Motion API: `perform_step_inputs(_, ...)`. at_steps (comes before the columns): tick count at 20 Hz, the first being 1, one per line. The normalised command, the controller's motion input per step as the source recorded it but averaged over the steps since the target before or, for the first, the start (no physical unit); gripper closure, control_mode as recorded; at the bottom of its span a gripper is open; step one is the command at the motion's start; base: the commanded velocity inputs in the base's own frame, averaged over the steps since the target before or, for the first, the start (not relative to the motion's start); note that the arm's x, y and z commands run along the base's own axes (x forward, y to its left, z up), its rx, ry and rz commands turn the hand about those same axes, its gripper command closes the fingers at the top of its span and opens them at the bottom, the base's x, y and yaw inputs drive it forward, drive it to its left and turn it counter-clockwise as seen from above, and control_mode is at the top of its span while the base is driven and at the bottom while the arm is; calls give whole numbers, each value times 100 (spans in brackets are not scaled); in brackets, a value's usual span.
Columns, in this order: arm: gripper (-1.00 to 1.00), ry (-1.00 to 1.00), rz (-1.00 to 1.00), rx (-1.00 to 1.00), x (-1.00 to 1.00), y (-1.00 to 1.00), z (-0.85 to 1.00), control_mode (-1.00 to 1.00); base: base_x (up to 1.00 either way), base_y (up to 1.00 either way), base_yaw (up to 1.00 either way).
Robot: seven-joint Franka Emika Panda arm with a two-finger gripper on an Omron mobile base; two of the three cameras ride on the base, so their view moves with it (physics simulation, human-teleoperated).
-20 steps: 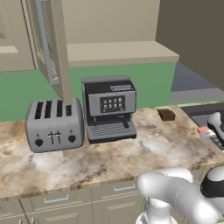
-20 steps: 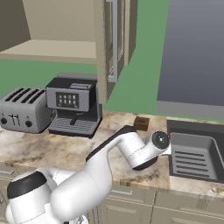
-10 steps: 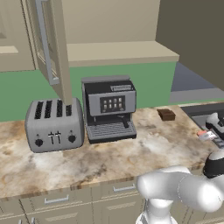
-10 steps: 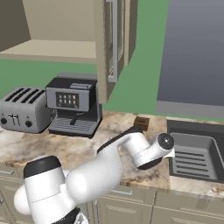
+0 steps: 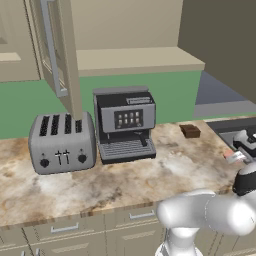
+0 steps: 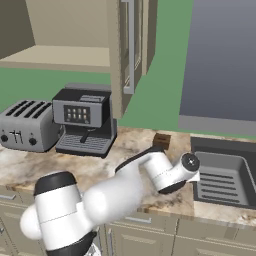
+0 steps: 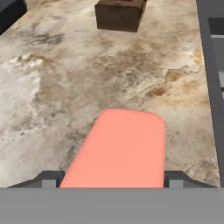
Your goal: Open the cabinet. Pick the bar soap and place it next to the sink. Then close the cabinet.
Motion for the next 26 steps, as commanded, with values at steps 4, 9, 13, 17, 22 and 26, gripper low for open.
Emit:
perform_step_inputs(4,100,0,0,0,2,0,-41,-100,0,0,0)
perform_step_inputs(9,100,0,0,0,6,0,-32,-100,0,0,0)
perform_step_inputs(13,100,0,0,0,12,0,-22,-100,0,0,0)
perform_step_inputs(17,100,0,0,0,28,0,-17,-100,0,0,0)
perform_step_inputs(22,100,0,0,0,26,0,-21,-100,0,0,0)
perform_step_inputs(26,100,2,0,0,7,-4,-11,-100,0,0,0)
